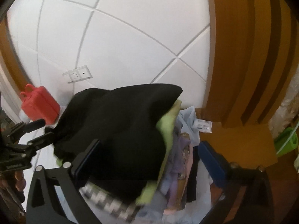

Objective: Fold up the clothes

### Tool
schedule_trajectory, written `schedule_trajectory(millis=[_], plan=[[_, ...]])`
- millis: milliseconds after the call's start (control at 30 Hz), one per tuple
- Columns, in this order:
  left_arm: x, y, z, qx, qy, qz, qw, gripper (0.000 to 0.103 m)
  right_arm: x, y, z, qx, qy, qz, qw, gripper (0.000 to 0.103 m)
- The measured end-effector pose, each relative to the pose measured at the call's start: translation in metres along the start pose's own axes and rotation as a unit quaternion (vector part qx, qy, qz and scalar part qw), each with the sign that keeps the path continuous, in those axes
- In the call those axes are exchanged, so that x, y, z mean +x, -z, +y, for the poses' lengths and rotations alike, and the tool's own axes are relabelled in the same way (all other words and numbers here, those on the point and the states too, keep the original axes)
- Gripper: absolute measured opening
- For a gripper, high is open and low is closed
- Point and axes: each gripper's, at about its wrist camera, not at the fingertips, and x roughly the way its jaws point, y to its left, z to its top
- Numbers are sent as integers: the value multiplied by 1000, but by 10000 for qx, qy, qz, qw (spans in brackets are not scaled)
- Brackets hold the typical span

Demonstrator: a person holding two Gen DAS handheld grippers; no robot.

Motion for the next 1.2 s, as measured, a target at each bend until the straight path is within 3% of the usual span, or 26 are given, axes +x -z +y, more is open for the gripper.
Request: schedule_trajectory(millis=[100, 200, 333, 600, 867, 1200], plan=[[-17, 16, -12, 216, -189, -72, 9996, 80, -24, 18, 18, -52, 36, -164, 9998, 103], [-30, 33, -24, 368, -436, -240, 9981, 86, -44, 43, 32, -69, 54, -335, 9994, 103], [-31, 45, -25, 287, -120, -88, 9995, 86, -55, 70, 48, -164, 135, -398, 9990, 103], [-38, 54, -23, -30, 259, 72, 9996, 86, -66, 85, 42, 109, 87, -384, 9992, 103], [-31, 67, -35, -20, 193, 219, 9996, 86, -59, 111, 46, 94, 369, -45, 9993, 103], [-37, 67, -42, 83, 170, 135, 9997, 86, -59, 114, 46, 131, 378, -16, 9992, 103]])
